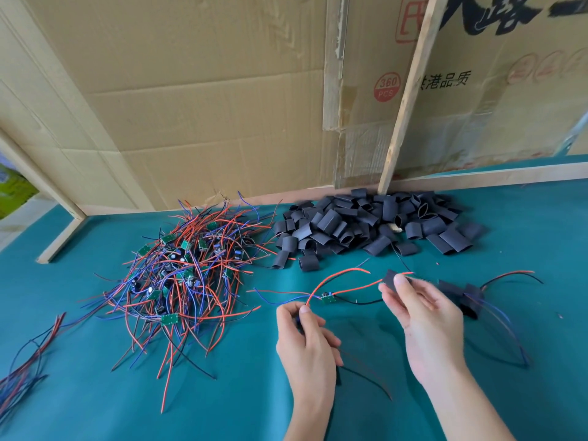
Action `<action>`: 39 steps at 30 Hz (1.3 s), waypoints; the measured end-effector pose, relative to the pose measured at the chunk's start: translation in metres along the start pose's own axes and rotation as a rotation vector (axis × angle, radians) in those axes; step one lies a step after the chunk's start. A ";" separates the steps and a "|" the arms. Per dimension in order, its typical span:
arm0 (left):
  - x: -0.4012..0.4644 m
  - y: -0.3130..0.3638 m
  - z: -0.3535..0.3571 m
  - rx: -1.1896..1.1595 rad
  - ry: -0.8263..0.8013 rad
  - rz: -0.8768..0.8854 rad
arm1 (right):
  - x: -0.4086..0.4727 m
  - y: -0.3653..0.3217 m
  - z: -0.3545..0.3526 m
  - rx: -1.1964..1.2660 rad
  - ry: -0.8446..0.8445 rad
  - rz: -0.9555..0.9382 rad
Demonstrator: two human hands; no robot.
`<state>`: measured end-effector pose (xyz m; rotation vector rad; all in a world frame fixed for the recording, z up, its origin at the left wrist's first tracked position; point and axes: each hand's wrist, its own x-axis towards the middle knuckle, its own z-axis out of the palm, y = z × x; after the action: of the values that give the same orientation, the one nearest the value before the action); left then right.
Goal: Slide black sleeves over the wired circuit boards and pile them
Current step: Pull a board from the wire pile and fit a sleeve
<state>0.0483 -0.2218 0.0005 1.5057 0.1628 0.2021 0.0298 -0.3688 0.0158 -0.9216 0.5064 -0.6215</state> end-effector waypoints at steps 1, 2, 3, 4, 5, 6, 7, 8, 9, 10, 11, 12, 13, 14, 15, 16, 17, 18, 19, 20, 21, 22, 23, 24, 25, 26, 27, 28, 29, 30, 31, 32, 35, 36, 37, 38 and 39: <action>0.000 0.000 0.000 -0.005 0.014 -0.004 | 0.002 -0.002 -0.002 0.069 0.023 0.034; 0.001 0.000 0.000 -0.009 0.025 -0.006 | 0.003 -0.006 -0.004 0.127 0.040 0.064; 0.001 0.001 -0.001 -0.011 0.032 -0.006 | 0.004 -0.011 -0.006 0.163 0.051 0.083; 0.001 0.001 -0.001 -0.011 0.036 -0.006 | 0.005 -0.015 -0.007 0.176 0.050 0.094; 0.002 0.000 0.000 -0.011 0.039 -0.005 | 0.004 -0.019 -0.007 0.173 0.032 0.095; 0.002 0.000 0.000 -0.014 0.040 -0.004 | 0.002 -0.021 -0.006 0.157 -0.004 0.090; 0.002 0.000 0.001 -0.012 0.038 -0.004 | -0.001 -0.022 -0.003 0.134 -0.046 0.083; 0.002 0.001 0.001 -0.007 0.036 -0.002 | -0.005 -0.022 0.001 0.110 -0.086 0.072; 0.002 0.001 0.001 0.000 0.035 0.001 | -0.009 -0.020 0.006 0.079 -0.122 0.054; 0.002 0.002 0.001 0.006 0.035 0.002 | -0.014 -0.018 0.010 0.037 -0.153 0.022; 0.001 0.002 0.001 0.012 0.035 0.003 | -0.019 -0.016 0.012 -0.021 -0.166 -0.033; 0.001 0.002 0.001 0.016 0.035 0.002 | -0.022 -0.013 0.014 -0.096 -0.154 -0.113; 0.000 0.002 0.000 0.020 0.036 0.002 | -0.025 -0.010 0.015 -0.184 -0.124 -0.214; 0.000 0.002 0.000 0.024 0.036 0.003 | -0.028 -0.008 0.016 -0.272 -0.095 -0.322; 0.000 0.002 0.001 0.030 0.036 0.006 | -0.032 -0.006 0.016 -0.343 -0.076 -0.422; 0.000 0.002 0.001 0.036 0.033 0.010 | -0.035 -0.004 0.017 -0.386 -0.068 -0.502; 0.000 0.002 0.001 0.043 0.028 0.014 | -0.038 -0.004 0.018 -0.402 -0.061 -0.560; 0.000 0.002 0.001 0.046 0.024 0.018 | -0.041 -0.004 0.019 -0.411 -0.054 -0.596; -0.001 0.001 0.001 0.046 0.020 0.021 | -0.043 -0.003 0.021 -0.428 -0.040 -0.626; -0.001 0.001 0.002 0.046 0.014 0.024 | -0.043 -0.003 0.021 -0.458 -0.018 -0.660; -0.002 0.001 0.001 0.051 0.008 0.030 | -0.043 -0.003 0.021 -0.499 0.004 -0.696; -0.002 0.000 0.002 0.060 -0.003 0.040 | -0.041 -0.003 0.021 -0.537 0.023 -0.729; -0.003 0.001 0.002 0.073 -0.015 0.053 | -0.040 -0.003 0.020 -0.566 0.039 -0.753; -0.004 0.001 0.002 0.084 -0.029 0.066 | -0.038 -0.003 0.019 -0.578 0.053 -0.758; -0.005 0.001 0.003 0.091 -0.041 0.077 | -0.036 -0.003 0.018 -0.573 0.070 -0.740; -0.005 0.001 0.003 0.100 -0.050 0.085 | -0.035 -0.004 0.017 -0.559 0.089 -0.708; -0.006 0.001 0.004 0.111 -0.058 0.093 | -0.034 -0.005 0.016 -0.542 0.103 -0.679; -0.006 0.000 0.004 0.123 -0.065 0.100 | -0.033 -0.006 0.016 -0.528 0.111 -0.658; -0.006 0.000 0.003 0.132 -0.070 0.109 | -0.031 -0.007 0.015 -0.512 0.117 -0.636; -0.006 0.001 0.003 0.136 -0.072 0.118 | -0.029 -0.008 0.014 -0.494 0.124 -0.606; -0.007 0.001 0.003 0.133 -0.074 0.125 | -0.027 -0.008 0.013 -0.474 0.127 -0.569; -0.007 0.001 0.003 0.126 -0.078 0.129 | -0.024 -0.008 0.012 -0.454 0.125 -0.528; -0.008 0.004 0.004 0.106 -0.096 0.128 | -0.018 -0.006 0.009 -0.383 0.118 -0.407; -0.009 0.005 0.004 0.104 -0.101 0.130 | -0.016 -0.007 0.008 -0.347 0.116 -0.378; -0.009 0.005 0.005 0.101 -0.105 0.129 | -0.014 -0.008 0.008 -0.310 0.112 -0.358; -0.009 0.005 0.005 0.096 -0.108 0.126 | -0.012 -0.009 0.007 -0.277 0.108 -0.342; -0.009 0.005 0.004 0.089 -0.110 0.121 | -0.010 -0.010 0.006 -0.253 0.100 -0.327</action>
<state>0.0408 -0.2279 0.0061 1.6125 -0.0075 0.2111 0.0239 -0.3634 0.0291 -1.2313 0.5357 -0.9172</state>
